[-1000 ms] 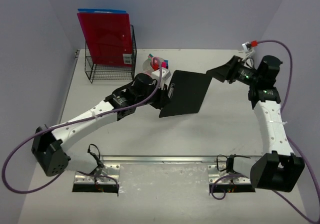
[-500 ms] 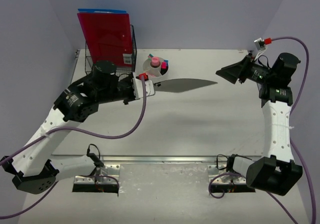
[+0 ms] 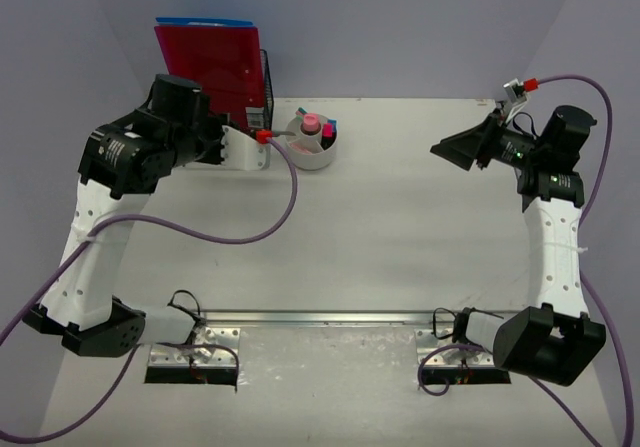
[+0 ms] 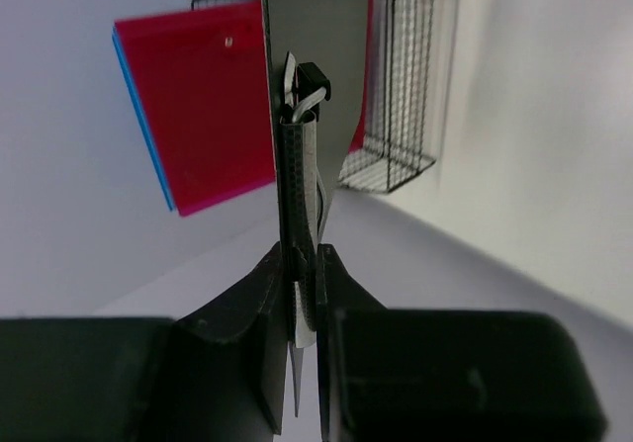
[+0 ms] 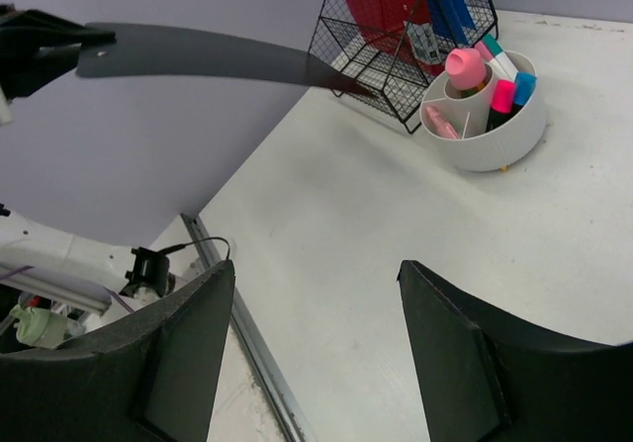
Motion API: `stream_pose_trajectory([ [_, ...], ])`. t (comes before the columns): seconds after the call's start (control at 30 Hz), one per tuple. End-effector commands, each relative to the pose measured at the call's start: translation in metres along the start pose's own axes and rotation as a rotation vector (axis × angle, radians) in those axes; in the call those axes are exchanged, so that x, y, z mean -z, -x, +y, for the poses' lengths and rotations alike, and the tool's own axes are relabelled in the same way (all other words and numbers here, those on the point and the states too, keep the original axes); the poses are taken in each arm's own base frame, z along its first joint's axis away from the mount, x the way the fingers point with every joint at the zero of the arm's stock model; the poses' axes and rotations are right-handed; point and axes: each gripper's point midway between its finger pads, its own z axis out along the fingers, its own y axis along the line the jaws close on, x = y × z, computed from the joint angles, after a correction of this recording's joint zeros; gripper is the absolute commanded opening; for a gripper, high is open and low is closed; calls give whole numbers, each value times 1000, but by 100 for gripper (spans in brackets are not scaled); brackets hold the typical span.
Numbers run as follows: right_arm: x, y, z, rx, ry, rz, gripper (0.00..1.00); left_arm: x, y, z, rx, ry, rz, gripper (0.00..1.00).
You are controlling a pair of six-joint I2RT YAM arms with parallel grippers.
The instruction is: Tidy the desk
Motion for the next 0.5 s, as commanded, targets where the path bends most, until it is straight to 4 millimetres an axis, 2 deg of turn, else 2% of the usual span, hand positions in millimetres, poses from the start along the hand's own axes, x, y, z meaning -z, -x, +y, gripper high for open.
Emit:
stream_pose_trajectory([
  [0.0, 3, -2, 8, 59, 21, 6, 68, 12, -41, 35, -125, 67, 114, 0],
  [0.23, 2, -5, 4, 44, 24, 14, 68, -5, -84, 52, -127, 37, 173, 0],
  [0.3, 2, -6, 3, 44, 23, 15, 68, -10, -88, 54, -131, 25, 173, 0],
  [0.47, 1, -8, 1, 39, 21, 19, 68, -28, -86, 51, -109, -4, 121, 0],
])
